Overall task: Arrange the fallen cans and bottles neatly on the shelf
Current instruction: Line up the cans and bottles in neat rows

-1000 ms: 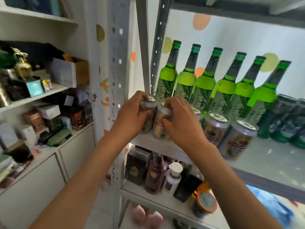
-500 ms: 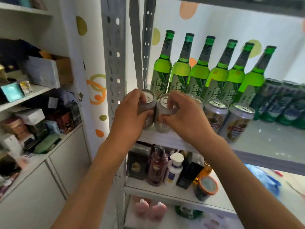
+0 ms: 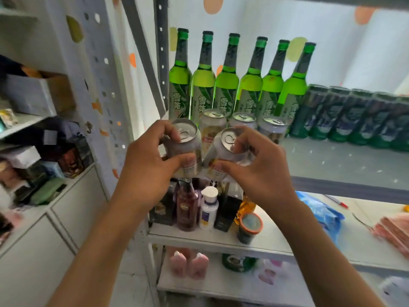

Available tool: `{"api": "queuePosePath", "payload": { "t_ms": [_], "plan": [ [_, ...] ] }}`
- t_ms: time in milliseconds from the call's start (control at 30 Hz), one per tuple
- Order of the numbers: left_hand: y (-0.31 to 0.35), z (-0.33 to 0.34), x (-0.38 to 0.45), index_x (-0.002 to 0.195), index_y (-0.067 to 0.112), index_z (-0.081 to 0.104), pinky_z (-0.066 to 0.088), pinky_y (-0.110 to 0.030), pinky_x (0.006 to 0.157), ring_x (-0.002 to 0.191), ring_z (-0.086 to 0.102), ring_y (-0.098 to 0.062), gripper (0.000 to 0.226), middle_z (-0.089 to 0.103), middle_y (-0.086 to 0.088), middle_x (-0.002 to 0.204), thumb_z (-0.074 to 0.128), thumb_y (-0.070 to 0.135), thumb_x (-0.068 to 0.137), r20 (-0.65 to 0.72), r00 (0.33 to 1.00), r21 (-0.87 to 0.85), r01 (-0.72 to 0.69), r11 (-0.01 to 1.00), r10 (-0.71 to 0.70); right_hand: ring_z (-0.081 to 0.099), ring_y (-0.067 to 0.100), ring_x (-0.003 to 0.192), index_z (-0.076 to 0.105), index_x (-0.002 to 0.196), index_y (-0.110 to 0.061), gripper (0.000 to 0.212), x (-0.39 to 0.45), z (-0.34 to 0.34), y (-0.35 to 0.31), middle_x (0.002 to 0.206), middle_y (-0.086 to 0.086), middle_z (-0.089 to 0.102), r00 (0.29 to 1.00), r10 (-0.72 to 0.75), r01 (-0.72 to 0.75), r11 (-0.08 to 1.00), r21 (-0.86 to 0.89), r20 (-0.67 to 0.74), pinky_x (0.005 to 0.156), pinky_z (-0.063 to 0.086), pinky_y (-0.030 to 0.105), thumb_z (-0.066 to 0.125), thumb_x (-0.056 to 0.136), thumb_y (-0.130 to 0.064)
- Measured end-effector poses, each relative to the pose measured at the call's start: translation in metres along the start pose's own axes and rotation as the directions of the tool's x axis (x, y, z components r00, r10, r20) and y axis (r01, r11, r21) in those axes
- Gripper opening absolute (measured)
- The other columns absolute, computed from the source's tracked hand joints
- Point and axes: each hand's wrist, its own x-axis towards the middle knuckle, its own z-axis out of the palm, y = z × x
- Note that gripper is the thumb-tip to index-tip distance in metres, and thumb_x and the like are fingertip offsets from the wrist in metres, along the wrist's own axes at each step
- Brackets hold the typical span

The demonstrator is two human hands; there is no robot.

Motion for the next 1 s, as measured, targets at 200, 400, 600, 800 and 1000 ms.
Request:
{"api": "queuePosePath", "payload": {
  "t_ms": [200, 400, 600, 800, 1000],
  "plan": [
    [0.058, 0.093, -0.030, 0.082, 0.031, 0.047, 0.056, -0.045, 0.067, 0.080, 0.061, -0.006, 0.041, 0.063, 0.014, 0.089, 0.084, 0.019, 0.070, 0.108, 0.994, 0.058, -0.012, 0.998, 0.006, 0.064, 0.008, 0.102, 0.047, 0.071, -0.025, 0.046, -0.045, -0.106, 0.046, 0.102, -0.007, 0.070, 0.993, 0.068, -0.069, 0.998, -0.004, -0.097, 0.083, 0.051, 0.028, 0.091, 0.060, -0.017],
    [0.134, 0.225, -0.065, 0.079, 0.025, 0.048, 0.046, -0.028, 0.075, 0.084, 0.058, -0.010, 0.040, 0.062, 0.010, 0.085, 0.085, 0.017, 0.067, 0.229, 0.970, 0.004, -0.081, 0.997, 0.078, 0.061, 0.015, 0.085, 0.052, 0.074, -0.016, 0.041, -0.110, -0.230, 0.109, 0.094, 0.000, 0.068, 0.927, 0.187, -0.213, 0.976, -0.047, -0.324, 0.073, 0.043, 0.013, 0.090, 0.059, -0.012],
    [0.202, 0.353, -0.121, 0.077, 0.029, 0.049, 0.049, -0.025, 0.074, 0.086, 0.061, -0.012, 0.041, 0.063, 0.017, 0.085, 0.086, 0.017, 0.064, 0.302, 0.941, -0.100, -0.130, 0.986, 0.155, 0.055, 0.001, 0.084, 0.056, 0.078, -0.016, 0.039, -0.188, -0.368, 0.164, 0.098, -0.024, 0.060, 0.833, 0.273, -0.346, 0.936, -0.068, -0.481, 0.073, 0.037, 0.001, 0.090, 0.058, -0.015],
    [0.281, 0.459, -0.165, 0.079, 0.025, 0.051, 0.048, -0.021, 0.070, 0.092, 0.062, -0.012, 0.038, 0.067, 0.008, 0.096, 0.086, 0.016, 0.065, 0.430, 0.871, -0.248, -0.140, 0.959, 0.238, 0.052, -0.018, 0.089, 0.057, 0.085, -0.023, 0.042, -0.243, -0.476, 0.195, 0.099, -0.026, 0.056, 0.724, 0.305, -0.409, 0.912, -0.029, -0.618, 0.069, 0.040, 0.001, 0.091, 0.062, -0.018],
    [0.330, 0.555, -0.180, 0.082, 0.017, 0.054, 0.058, -0.036, 0.071, 0.091, 0.065, -0.018, 0.036, 0.068, 0.004, 0.094, 0.086, 0.013, 0.065, 0.533, 0.807, -0.357, -0.060, 0.932, 0.256, 0.060, 0.000, 0.101, 0.059, 0.090, -0.019, 0.038, -0.275, -0.548, 0.240, 0.111, -0.019, 0.059, 0.633, 0.299, -0.453, 0.891, -0.028, -0.714, 0.078, 0.049, 0.006, 0.089, 0.068, -0.017]
  ]
}}
